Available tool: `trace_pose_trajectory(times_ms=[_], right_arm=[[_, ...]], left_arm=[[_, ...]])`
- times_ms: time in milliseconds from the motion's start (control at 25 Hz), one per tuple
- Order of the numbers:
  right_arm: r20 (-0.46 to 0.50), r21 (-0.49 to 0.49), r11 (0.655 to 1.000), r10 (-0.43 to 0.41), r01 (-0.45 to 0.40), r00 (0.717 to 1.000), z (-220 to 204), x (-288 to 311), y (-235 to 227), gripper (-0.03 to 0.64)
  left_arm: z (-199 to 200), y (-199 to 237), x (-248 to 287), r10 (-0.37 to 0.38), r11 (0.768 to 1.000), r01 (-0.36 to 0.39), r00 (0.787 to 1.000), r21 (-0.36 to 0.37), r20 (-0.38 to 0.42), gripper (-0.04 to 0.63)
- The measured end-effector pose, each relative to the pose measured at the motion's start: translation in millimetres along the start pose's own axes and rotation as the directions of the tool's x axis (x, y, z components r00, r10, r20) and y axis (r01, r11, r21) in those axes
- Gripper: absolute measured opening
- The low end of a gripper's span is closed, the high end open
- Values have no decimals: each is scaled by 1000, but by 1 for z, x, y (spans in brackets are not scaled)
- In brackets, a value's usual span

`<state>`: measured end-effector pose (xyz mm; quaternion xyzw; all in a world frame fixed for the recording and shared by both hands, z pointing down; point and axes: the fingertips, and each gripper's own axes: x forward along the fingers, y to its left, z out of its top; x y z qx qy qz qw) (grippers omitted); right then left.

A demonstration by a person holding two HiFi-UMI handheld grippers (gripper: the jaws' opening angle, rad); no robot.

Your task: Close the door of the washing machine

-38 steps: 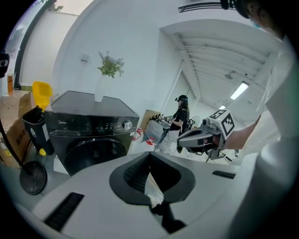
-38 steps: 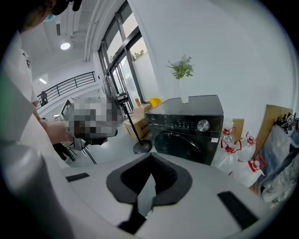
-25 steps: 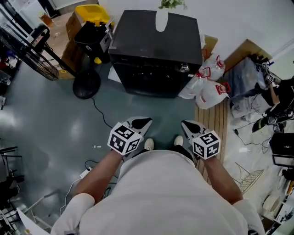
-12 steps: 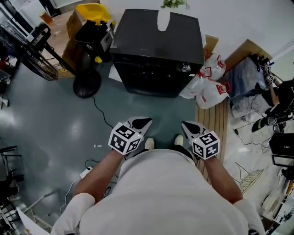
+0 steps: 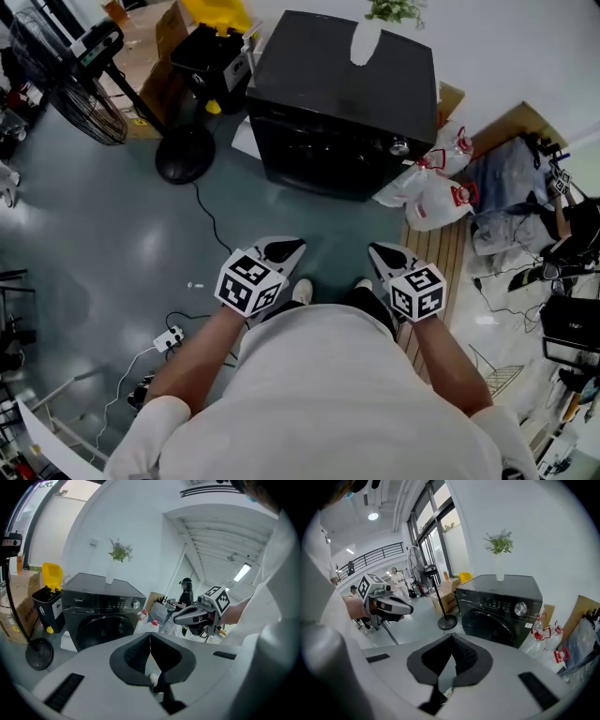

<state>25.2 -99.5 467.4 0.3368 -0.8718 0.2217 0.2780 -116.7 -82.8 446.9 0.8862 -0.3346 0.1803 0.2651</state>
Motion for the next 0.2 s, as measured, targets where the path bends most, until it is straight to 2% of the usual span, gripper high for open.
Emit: trace_pose_trajectory(times_ms=[200], right_arm=[[4, -22, 1000, 13, -13, 1000, 21, 25, -2, 8]], left_arm=[[6, 22, -9, 35, 999, -35, 999, -6, 31, 18]])
